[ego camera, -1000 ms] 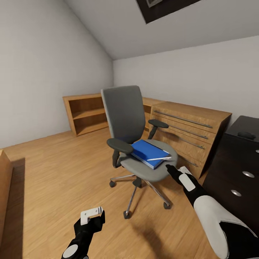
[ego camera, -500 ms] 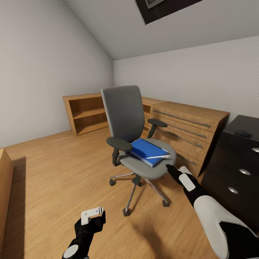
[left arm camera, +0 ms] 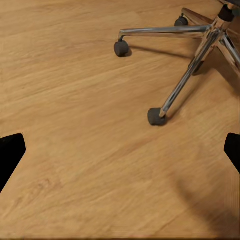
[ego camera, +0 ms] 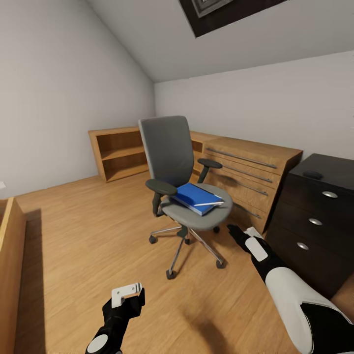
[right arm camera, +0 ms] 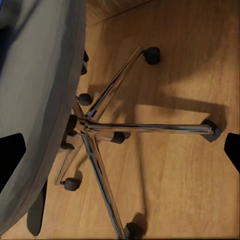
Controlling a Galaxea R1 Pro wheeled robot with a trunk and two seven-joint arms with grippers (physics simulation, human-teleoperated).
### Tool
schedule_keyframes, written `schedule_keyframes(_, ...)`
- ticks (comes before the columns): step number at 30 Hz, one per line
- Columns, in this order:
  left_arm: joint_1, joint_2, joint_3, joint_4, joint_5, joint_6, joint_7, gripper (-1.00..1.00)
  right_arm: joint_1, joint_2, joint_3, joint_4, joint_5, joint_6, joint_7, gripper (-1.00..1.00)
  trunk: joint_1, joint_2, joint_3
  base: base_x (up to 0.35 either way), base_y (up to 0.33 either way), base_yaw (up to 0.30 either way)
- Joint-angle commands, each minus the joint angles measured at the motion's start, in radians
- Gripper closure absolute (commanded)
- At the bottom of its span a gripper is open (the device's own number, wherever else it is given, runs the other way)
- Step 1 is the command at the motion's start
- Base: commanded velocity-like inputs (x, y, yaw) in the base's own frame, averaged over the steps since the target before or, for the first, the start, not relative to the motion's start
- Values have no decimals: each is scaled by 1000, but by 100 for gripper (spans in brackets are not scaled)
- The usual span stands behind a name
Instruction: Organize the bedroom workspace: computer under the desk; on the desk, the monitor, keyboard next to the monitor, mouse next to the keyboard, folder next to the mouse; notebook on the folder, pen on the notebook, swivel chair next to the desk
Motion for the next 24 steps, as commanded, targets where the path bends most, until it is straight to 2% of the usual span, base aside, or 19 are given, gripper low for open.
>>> schedule_keyframes(1, 0, 0, -1, -2, 10, 2, 8, -100, 0, 0, -2, -3, -9, 5, -5, -100, 0, 0, -1, -77, -10, -8)
schedule_keyframes(9, 0, 0, -1, -2, 10, 2, 8, -100, 0, 0, -2, -3, -9, 6, -5, -100, 0, 0, 2, -28, -3, -135)
schedule_keyframes(24, 0, 0, -1, -2, 10, 2, 9, -100, 0, 0, -2, -2, -10, 7, -5, -100, 0, 0, 10, -2, 0, -237)
